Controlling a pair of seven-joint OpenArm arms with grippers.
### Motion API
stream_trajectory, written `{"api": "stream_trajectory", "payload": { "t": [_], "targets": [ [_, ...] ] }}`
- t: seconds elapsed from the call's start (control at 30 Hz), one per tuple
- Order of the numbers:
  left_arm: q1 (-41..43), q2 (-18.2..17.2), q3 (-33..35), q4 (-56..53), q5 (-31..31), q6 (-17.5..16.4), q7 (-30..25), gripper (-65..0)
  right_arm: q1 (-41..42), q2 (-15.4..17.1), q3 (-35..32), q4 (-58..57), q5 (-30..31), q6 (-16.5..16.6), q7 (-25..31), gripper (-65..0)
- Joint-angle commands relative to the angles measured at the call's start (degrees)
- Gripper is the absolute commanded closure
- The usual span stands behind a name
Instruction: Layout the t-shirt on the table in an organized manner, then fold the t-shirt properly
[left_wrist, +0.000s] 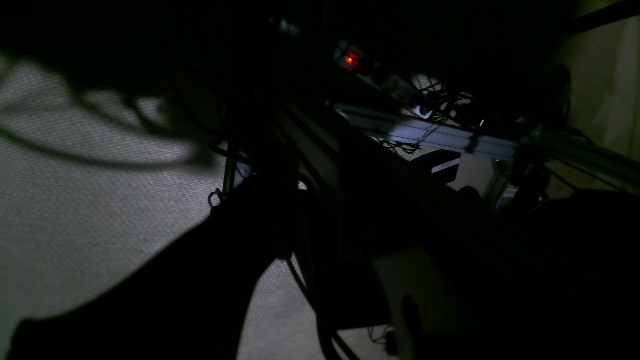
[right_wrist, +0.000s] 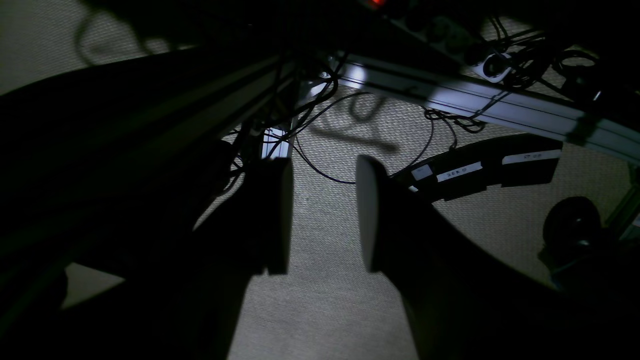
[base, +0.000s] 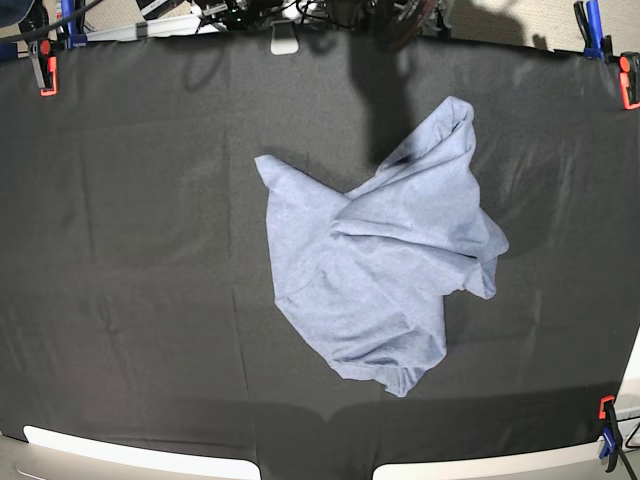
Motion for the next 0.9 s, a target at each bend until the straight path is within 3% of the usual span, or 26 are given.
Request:
{"api": "stream_trajectory", "payload": {
  "t": [0.0, 0.23, 0.87],
  "targets": [
    [0.33, 0.11, -0.15, 0.20, 0.20, -0.55, 0.68, -12.6, 0.09, 0.04, -0.07, 0.31, 0.37, 0.81, 0.57, -21.5],
    [0.35, 0.13, -0.15, 3.32, 0.20, -0.57, 7.28, -12.6, 0.11, 0.04, -0.07, 0.31, 0.37, 0.81, 0.57, -21.5],
    [0.37, 0.11, -0.15, 3.56, 0.17, -0.57, 7.02, -12.6, 0.09, 0.04, -0.07, 0.31, 0.35, 0.81, 0.57, -21.5]
  ]
}}
